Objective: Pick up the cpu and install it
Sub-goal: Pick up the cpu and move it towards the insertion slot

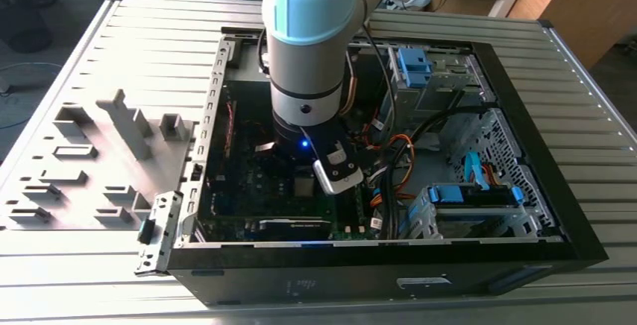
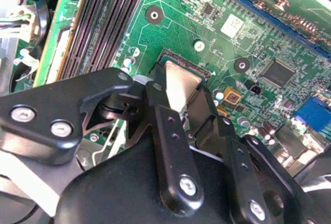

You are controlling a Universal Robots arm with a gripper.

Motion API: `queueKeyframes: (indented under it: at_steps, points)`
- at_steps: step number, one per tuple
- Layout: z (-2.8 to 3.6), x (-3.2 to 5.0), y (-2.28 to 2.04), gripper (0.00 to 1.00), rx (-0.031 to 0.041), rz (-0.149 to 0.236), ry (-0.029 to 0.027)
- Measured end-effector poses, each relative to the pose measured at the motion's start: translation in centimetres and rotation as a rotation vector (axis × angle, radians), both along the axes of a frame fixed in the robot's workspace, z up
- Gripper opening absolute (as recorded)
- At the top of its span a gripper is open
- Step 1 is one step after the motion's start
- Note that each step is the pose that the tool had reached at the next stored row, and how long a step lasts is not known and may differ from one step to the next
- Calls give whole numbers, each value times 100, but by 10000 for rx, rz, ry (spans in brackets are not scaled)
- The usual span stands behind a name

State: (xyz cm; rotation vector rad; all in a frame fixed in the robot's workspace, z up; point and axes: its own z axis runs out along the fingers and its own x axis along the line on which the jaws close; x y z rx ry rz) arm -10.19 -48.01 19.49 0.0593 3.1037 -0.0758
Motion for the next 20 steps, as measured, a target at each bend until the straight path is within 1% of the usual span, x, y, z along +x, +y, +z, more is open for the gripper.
queueKeyframes:
  at_steps: [8,20]
  points:
    - [1,-1,0,41,-2,235,1]
    - [-11,-5,0,41,-2,238,1]
